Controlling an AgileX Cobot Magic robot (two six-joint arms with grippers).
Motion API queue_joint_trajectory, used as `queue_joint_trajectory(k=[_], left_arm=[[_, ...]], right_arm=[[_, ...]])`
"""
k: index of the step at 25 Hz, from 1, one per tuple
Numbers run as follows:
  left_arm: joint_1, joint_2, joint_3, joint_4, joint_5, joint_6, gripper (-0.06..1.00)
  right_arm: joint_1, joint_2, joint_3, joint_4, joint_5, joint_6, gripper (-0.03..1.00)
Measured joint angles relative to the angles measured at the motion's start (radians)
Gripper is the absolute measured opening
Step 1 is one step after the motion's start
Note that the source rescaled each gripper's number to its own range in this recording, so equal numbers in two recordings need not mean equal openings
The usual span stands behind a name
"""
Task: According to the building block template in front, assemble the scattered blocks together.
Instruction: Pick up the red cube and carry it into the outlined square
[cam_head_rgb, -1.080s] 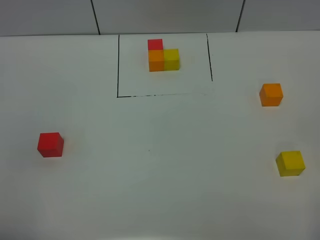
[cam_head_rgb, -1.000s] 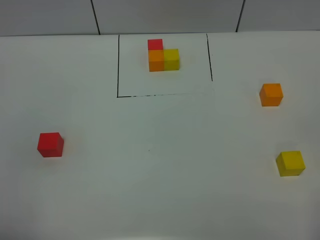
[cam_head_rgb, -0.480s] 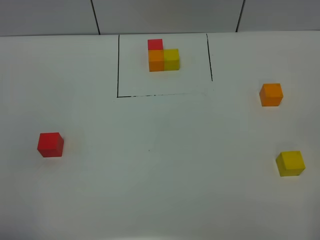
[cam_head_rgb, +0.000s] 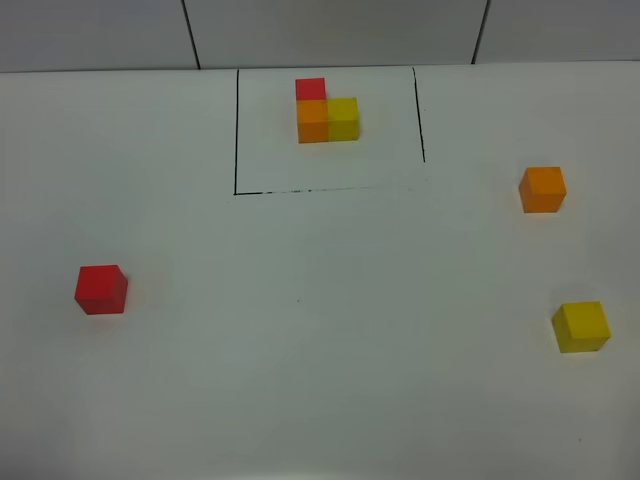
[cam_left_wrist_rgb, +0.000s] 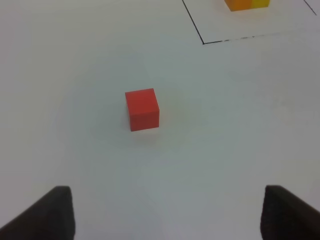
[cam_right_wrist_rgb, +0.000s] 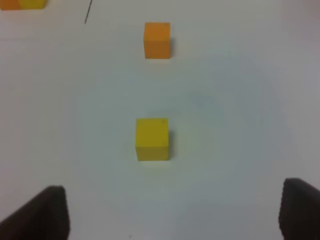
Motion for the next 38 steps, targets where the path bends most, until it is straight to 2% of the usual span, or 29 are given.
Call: queue_joint_trajectory(k=[14,16,20,23,25,38], left_arm=[[0.000,0.002,-0.001,0.011,-0.005,0.001,0.73],[0.000,0.019,-0.011,0.019,-0.031,0.002,0.73],[0.000,0.108,-0.019,0.020,-0.153,0.017,0.73],[0.000,0.238,-0.025,0.020,-0.225,0.021,0.73],[0.000,0.361,-0.041,0.020,-0.236,0.021,0.73],[0.000,1.152,-0.294,0.020,-0.223,-0.024,0.73]], right_arm=[[0.000,0.000,0.000,0.000,0.000,0.000,0.80],[0.000,0.000,0.000,0.000,0.000,0.000,0.80],[0.000,0.000,0.000,0.000,0.000,0.000,0.80],[0.000,0.000,0.000,0.000,0.000,0.000,0.80],[0.000,0.000,0.000,0.000,0.000,0.000,0.80],[0.000,0.000,0.000,0.000,0.000,0.000,0.80]])
